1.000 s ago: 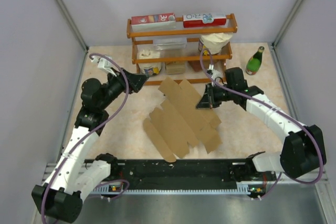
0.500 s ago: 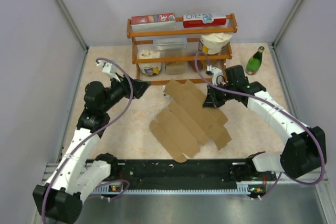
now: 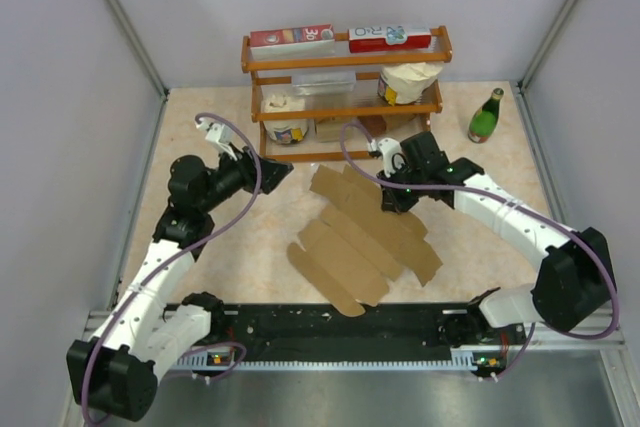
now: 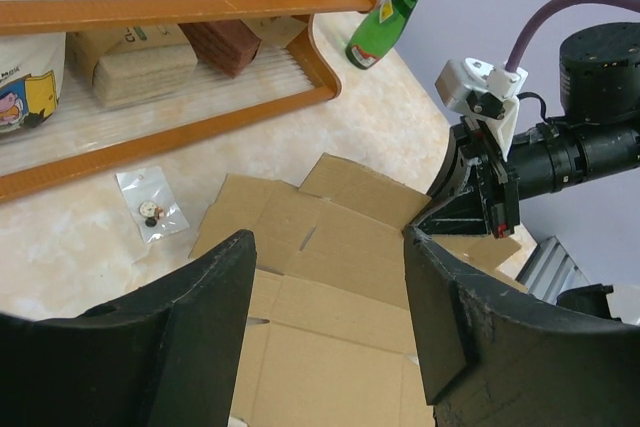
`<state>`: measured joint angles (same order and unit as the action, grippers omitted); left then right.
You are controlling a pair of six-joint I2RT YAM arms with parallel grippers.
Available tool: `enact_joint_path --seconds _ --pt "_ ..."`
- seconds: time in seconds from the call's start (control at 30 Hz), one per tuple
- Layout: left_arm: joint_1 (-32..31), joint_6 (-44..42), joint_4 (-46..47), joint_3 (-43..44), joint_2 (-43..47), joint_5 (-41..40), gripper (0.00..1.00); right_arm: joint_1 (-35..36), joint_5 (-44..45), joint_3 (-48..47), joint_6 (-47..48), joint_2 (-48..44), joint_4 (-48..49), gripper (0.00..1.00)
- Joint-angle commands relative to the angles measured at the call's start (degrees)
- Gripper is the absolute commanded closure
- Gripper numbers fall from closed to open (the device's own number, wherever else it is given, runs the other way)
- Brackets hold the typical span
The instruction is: Fold the paper box
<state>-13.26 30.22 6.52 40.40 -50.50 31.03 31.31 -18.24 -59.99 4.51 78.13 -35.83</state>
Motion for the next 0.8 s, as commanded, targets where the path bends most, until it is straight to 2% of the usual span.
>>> enact_joint_path --seconds 0.0,0.13,0.43,0.77 --pt "0.2 -1.2 4.1 -0.9 -0.8 1.7 0.35 1.7 7.2 1.1 3.1 -0.4 3.8 1.00" --pt "0.2 -0.8 5.6 -1.6 -2.2 2.7 0.36 3.0 9.4 3.6 3.9 -0.9 7.9 1.00" --pt "-2.0 -1.9 8.1 -2.2 -5.9 4.3 0.37 4.7 8.8 7.3 5.4 -0.8 15.3 1.00" --pt "-2.8 -2.5 8.2 -3.7 -5.9 4.0 0.37 4.7 10.4 8.8 4.3 1.1 21.2 0.99"
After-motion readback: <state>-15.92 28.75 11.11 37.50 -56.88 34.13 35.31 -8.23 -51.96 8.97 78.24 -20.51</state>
